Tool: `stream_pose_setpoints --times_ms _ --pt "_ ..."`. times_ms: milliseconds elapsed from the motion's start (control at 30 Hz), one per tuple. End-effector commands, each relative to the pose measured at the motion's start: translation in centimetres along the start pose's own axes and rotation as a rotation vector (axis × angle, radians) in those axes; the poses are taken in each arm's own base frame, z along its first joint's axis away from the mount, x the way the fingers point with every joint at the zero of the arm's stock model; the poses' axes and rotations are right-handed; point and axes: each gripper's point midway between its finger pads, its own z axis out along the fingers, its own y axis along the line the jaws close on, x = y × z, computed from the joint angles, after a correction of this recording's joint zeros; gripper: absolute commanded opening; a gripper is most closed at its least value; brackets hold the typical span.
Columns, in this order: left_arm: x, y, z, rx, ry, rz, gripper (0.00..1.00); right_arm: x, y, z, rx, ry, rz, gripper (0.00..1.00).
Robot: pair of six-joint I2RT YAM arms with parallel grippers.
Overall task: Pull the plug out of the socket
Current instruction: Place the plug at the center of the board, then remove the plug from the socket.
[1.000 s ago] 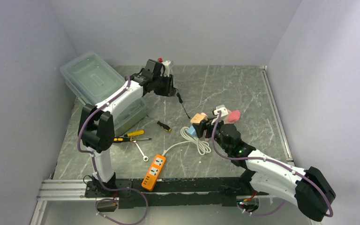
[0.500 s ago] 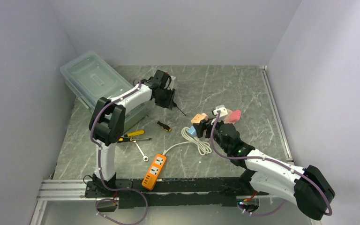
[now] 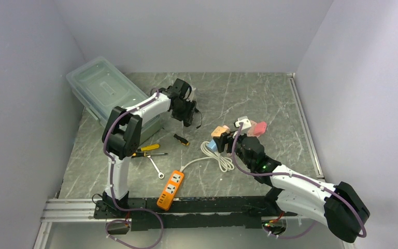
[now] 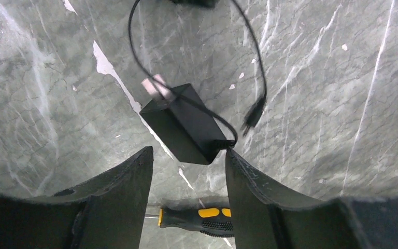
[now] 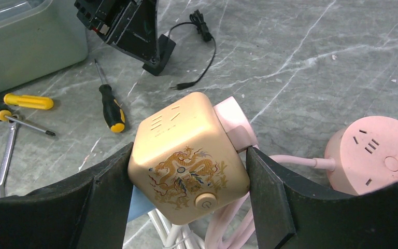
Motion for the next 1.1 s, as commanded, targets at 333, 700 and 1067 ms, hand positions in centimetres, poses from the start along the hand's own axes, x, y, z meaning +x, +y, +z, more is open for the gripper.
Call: stream_pose_setpoints --times_ms 333,700,1067 --pt "-3.1 -2.6 -3.8 0.111 -0.112 0.06 0.79 -6.6 0.4 -0.1 0.007 -0.213 0.083 0.0" --pt "-3.4 -10.2 -15.9 0.38 -0.429 0.26 0.92 -6.8 -1.8 -0.7 0.082 -0.248 0.149 0.0" --pt "3.9 -17.6 -13.1 0.746 -0.232 0.198 0.9 -6.6 -2.2 -1.0 0.086 -0.275 0.198 0.0"
